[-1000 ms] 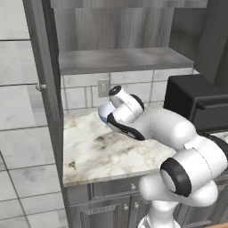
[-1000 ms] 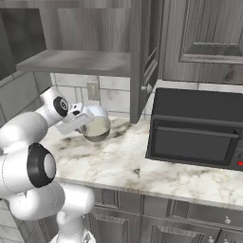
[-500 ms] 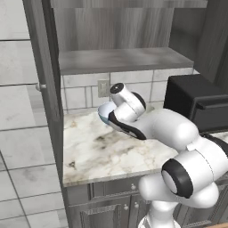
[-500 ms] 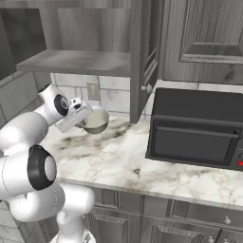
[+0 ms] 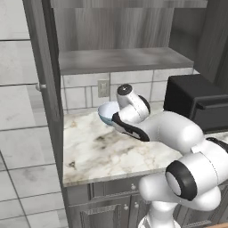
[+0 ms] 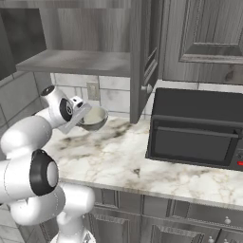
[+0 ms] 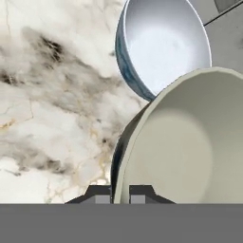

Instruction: Pick up the bowls on the counter and stack them on top of one another in the open cabinet. Place the smaller bowl on top of the larger bowl.

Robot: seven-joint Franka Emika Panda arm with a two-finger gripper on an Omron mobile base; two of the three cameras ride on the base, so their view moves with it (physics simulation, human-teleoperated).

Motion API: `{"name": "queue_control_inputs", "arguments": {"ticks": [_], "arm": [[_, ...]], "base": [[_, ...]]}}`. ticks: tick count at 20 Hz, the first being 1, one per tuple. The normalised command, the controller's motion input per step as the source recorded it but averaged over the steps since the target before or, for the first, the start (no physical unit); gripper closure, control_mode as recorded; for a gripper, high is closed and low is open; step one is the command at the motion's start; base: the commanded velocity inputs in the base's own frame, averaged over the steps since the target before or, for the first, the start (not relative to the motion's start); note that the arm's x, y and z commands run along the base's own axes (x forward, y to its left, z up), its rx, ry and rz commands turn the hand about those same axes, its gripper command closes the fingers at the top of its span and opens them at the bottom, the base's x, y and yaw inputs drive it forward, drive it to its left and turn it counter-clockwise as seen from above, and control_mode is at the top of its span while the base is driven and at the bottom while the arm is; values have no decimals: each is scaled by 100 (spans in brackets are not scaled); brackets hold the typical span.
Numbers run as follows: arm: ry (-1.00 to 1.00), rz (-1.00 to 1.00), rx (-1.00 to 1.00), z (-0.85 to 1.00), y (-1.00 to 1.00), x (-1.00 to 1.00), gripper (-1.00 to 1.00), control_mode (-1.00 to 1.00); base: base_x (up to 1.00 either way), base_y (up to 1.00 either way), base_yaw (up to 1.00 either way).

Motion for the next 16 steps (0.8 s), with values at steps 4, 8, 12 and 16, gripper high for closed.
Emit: {"name": "queue_control_inputs", "arguments": {"ticks": [4, 8, 12, 16], "arm": [[6, 27, 0, 0, 9, 40, 100, -100], [8, 25, -2, 0, 13, 48, 100, -100], [6, 23, -5, 0, 15, 44, 100, -100], [7, 18, -4, -2, 11, 39, 100, -100]], "base": [[0, 0, 0], [0, 0, 0], [0, 0, 0], [0, 0, 0]]}}
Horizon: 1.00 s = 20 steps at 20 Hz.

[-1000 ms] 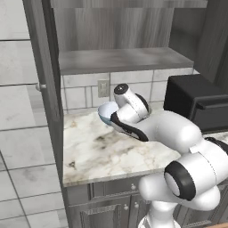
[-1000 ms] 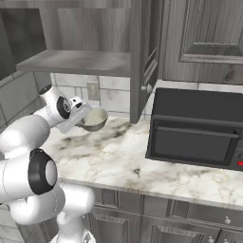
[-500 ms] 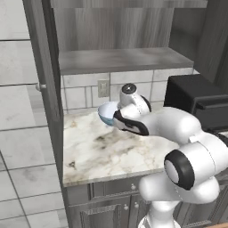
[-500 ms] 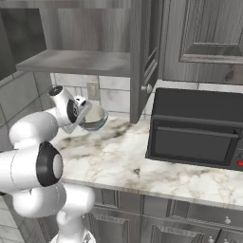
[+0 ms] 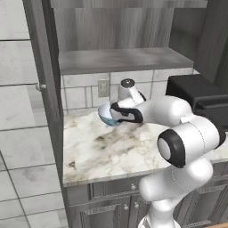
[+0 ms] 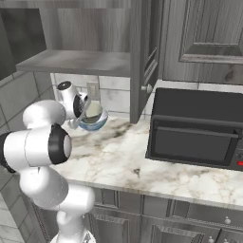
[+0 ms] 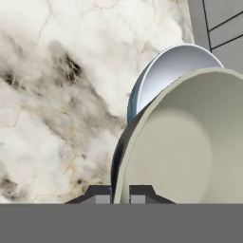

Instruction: Pick up the bowls on the counter and stack them on top of one another in the open cabinet. Place the smaller bowl on top of the larger bowl.

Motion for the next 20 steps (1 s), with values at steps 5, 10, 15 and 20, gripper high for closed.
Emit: {"name": "queue_control_inputs", "arguments": {"ticks": [5, 10, 15, 20], "arm": [[1, 7, -2, -15, 0, 20, 100, -100], [0, 1, -3, -4, 2, 39, 100, -100], [0, 0, -4, -7, 8, 32, 100, -100], [1, 0, -3, -12, 12, 25, 100, -100]], "base": [[0, 0, 0], [0, 0, 0], [0, 0, 0], [0, 0, 0]]}}
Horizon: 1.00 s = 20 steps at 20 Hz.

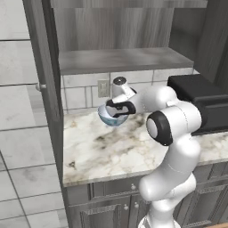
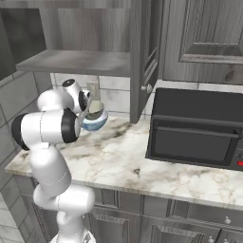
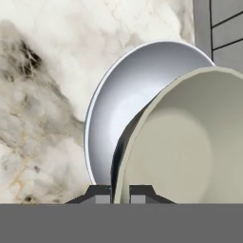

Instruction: Pick up the bowls on the counter and stack them on top of one another in the open cabinet. Place the smaller bowl on top of the larger bowl.

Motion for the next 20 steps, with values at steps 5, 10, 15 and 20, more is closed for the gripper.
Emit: {"name": "queue_control_inputs", "arguments": {"ticks": [5, 10, 15, 20], "arm": [[1, 0, -2, -11, 10, 22, 100, -100], [2, 1, -1, -12, 7, 19, 100, -100], [1, 1, -1, -12, 6, 10, 100, -100], [0, 2, 0, -6, 0, 5, 100, -100]], "base": [[0, 0, 0], [0, 0, 0], [0, 0, 0], [0, 0, 0]]}}
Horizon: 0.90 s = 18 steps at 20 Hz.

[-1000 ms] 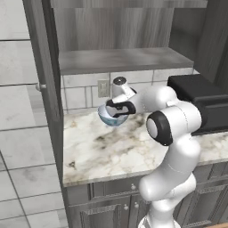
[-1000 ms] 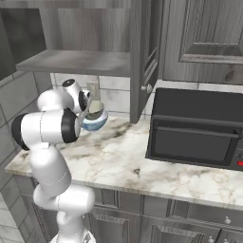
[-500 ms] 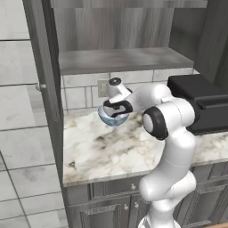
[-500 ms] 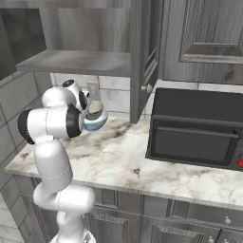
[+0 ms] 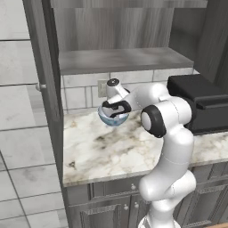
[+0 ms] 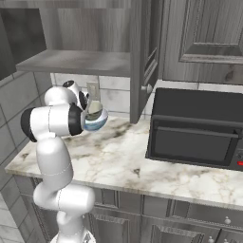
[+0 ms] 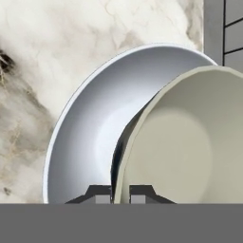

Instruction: Pick up the bowls on the counter and stack them on top of one another in the open cabinet. Place the smaller bowl on top of the larger bowl.

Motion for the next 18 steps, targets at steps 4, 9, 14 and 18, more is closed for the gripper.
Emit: {"name": "queue_control_inputs", "arguments": {"ticks": [4, 9, 14, 18], "arm": [[0, 2, 0, -5, 0, 1, 100, -100], [0, 1, 0, -3, 0, 1, -100, -100], [-1, 0, 0, 0, 0, 0, -100, -100], [-4, 0, -2, 0, 0, 0, -100, -100]], "base": [[0, 0, 0], [0, 0, 0], [0, 0, 0], [0, 0, 0]]}}
